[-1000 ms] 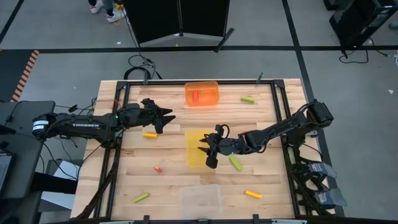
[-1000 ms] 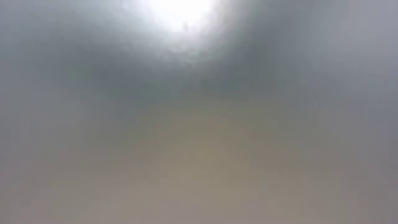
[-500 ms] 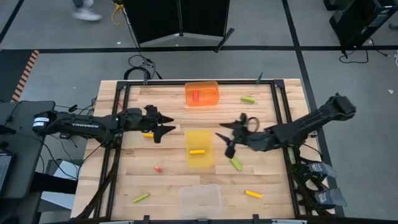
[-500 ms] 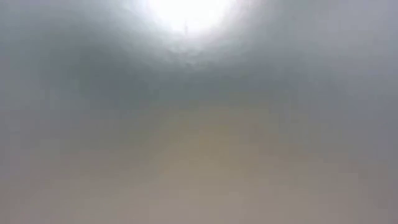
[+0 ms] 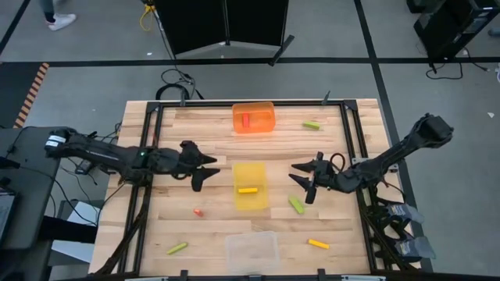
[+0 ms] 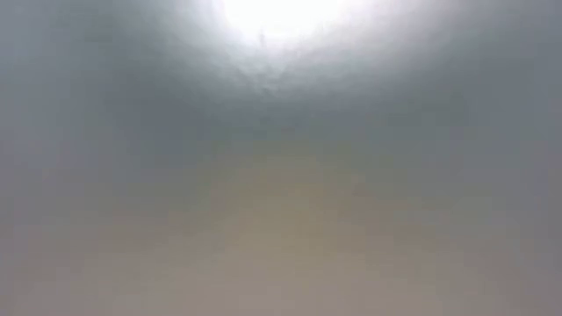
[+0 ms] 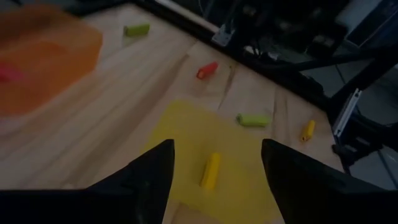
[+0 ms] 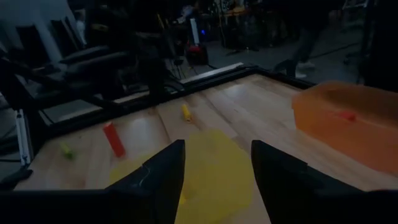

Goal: Sort blocks
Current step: Put the bottom green block into the transparent bin

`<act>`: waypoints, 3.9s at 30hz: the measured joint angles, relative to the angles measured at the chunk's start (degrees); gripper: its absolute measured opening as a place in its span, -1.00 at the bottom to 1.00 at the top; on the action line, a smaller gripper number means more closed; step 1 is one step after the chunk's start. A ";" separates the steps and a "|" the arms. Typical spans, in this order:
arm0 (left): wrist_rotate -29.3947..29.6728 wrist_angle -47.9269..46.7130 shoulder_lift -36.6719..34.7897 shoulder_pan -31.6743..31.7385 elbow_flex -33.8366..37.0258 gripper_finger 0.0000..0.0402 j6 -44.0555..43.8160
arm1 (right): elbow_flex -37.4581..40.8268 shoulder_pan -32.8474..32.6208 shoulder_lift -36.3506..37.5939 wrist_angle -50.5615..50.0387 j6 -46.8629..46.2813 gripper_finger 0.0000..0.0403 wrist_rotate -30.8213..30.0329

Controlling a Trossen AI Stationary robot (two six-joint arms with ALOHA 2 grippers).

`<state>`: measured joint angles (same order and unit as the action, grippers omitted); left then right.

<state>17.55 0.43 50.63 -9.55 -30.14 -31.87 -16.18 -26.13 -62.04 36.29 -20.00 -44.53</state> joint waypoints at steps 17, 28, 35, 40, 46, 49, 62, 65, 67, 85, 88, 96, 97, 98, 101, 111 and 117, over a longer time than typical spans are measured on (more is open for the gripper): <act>4.11 -26.69 18.26 -25.45 -23.17 0.03 -8.20 | -1.52 -3.20 -9.82 11.52 5.17 -0.04 12.61; -11.12 -62.90 41.01 -35.69 -44.19 0.04 -29.96 | -10.88 -3.61 -20.20 11.65 6.24 -0.04 12.38; -11.48 -61.52 46.42 -41.02 -45.74 0.04 -42.72 | -14.45 -5.13 -23.68 11.65 6.08 -0.04 14.47; -11.56 -58.72 49.93 -44.73 -45.76 0.04 -50.50 | -14.89 -7.25 -24.36 11.78 5.63 -0.04 14.64; -11.69 -58.00 53.99 -48.00 -45.76 0.04 -55.33 | -14.87 -8.28 -24.62 11.62 4.22 -0.04 14.64; -11.50 -57.77 55.13 -49.72 -45.76 0.06 -56.09 | -14.87 -8.57 -24.78 11.80 2.36 -0.04 14.64; -7.94 -60.59 55.69 -53.62 -45.74 0.26 -62.93 | -14.85 -11.69 -25.07 11.95 1.65 -0.04 14.64; -6.72 -60.01 55.69 -53.60 -45.75 0.26 -63.12 | -14.85 -12.19 -25.07 12.09 1.51 -0.04 14.64; -5.52 -59.93 55.69 -53.58 -45.74 0.26 -63.13 | -14.85 -12.50 -25.07 12.10 1.49 -0.04 14.64; -7.23 -60.29 62.50 -52.68 -45.70 0.26 -63.72 | -14.80 -13.57 -25.07 14.16 1.50 -0.04 14.64; -7.59 -60.09 63.36 -52.64 -45.81 0.25 -64.10 | -14.80 -13.57 -25.07 14.47 1.52 -0.04 14.64; -7.97 -58.71 63.76 -52.64 -45.94 -0.28 -65.37 | -14.80 -13.57 -25.07 14.64 1.10 -0.04 14.64; -8.01 -58.50 63.79 -52.64 -45.94 -0.41 -66.01 | -14.80 -13.57 -25.07 14.67 0.72 -0.04 14.64; -8.03 -58.21 63.82 -52.63 -45.94 -0.54 -66.43 | -14.80 -13.57 -25.07 14.67 0.62 -0.04 14.64; -7.96 -58.03 63.80 -52.62 -45.88 -0.68 -68.22 | -14.80 -13.57 -25.07 14.67 0.62 -0.04 14.64; 14.30 -70.90 63.96 -48.43 -64.97 -0.68 -57.57 | -14.80 -13.01 -25.05 15.10 0.65 -0.04 13.57; 18.83 -50.82 64.54 -37.09 -67.87 -0.68 -28.66 | -14.80 -9.65 -25.05 16.06 1.54 -0.04 9.59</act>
<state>36.37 -50.39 115.17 -46.65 -98.00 -60.53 -30.98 -35.78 -87.09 52.35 -18.46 -34.94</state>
